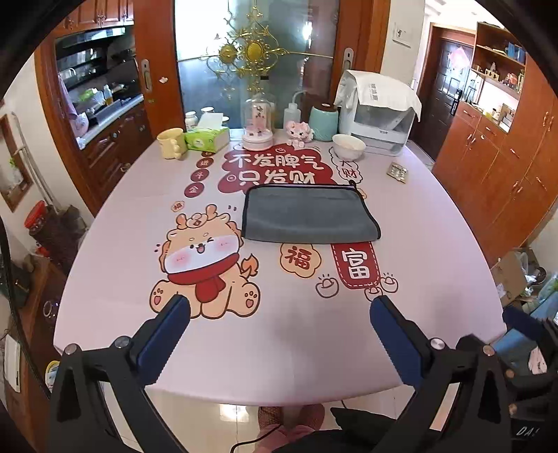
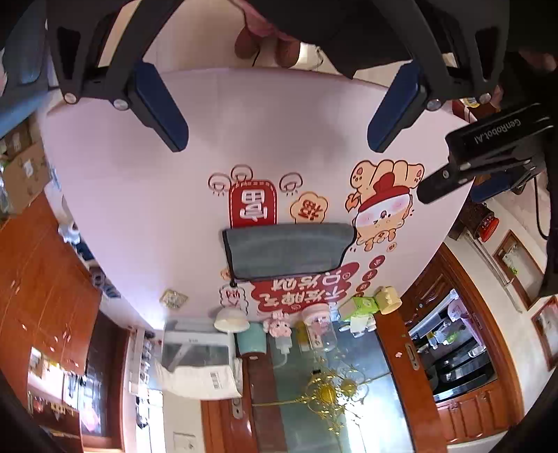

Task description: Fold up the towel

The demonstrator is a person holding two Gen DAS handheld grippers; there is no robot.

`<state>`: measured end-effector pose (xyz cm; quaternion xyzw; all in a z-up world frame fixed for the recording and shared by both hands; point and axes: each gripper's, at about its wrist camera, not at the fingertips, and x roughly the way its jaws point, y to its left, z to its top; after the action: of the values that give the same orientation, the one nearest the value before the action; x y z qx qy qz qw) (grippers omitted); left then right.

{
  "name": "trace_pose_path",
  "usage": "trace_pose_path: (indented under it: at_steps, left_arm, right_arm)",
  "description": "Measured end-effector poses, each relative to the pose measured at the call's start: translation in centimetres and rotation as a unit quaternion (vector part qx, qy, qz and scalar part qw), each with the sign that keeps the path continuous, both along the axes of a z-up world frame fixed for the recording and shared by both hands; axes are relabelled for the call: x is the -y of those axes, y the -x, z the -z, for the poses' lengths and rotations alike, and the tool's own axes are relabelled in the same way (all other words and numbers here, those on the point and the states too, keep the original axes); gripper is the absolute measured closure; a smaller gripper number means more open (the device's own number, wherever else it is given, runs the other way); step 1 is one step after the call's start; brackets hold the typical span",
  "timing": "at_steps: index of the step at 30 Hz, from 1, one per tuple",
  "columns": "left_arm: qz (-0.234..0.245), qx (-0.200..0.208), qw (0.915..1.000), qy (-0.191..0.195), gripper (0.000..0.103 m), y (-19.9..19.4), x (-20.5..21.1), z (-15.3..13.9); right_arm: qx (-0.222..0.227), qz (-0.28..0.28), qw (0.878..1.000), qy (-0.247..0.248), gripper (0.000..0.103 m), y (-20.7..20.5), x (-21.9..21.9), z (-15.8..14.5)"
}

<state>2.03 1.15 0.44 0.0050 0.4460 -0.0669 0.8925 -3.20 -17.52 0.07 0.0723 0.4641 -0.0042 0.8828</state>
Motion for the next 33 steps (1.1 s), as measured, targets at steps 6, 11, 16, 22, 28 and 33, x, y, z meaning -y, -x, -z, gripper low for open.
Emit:
trace_pose_path:
  at_steps: [6, 11, 16, 22, 28, 33]
  left_arm:
    - [-0.027, 0.023, 0.9993, -0.009, 0.001, 1.3, -0.2, -0.3]
    - [-0.040, 0.038, 0.9983, -0.021, 0.001, 1.5, -0.1, -0.6]
    - [-0.043, 0.041, 0.9979, -0.024, 0.001, 1.3, 0.0, -0.7]
    - [-0.056, 0.047, 0.9968, -0.034, 0.001, 0.9, 0.0, -0.9]
    - [-0.053, 0.048, 0.9969, -0.033, 0.001, 0.5, -0.2, -0.9]
    - [-0.048, 0.046, 0.9974, -0.030, 0.001, 0.2, -0.1, -0.6]
  right_arm:
    - [0.026, 0.010, 1.000, -0.005, 0.000, 0.5, 0.5, -0.4]
    - [0.039, 0.001, 0.999, -0.006, 0.000, 0.4, 0.5, -0.7]
    - [0.044, -0.001, 0.999, -0.009, 0.000, -0.1, 0.7, -0.8]
    - [0.043, 0.000, 0.999, -0.010, 0.000, -0.3, 0.9, -0.7]
    - [0.037, 0.000, 0.999, -0.010, 0.000, -1.0, 0.8, -0.4]
    - [0.031, 0.002, 0.999, -0.011, 0.000, -1.5, 0.7, 0.0]
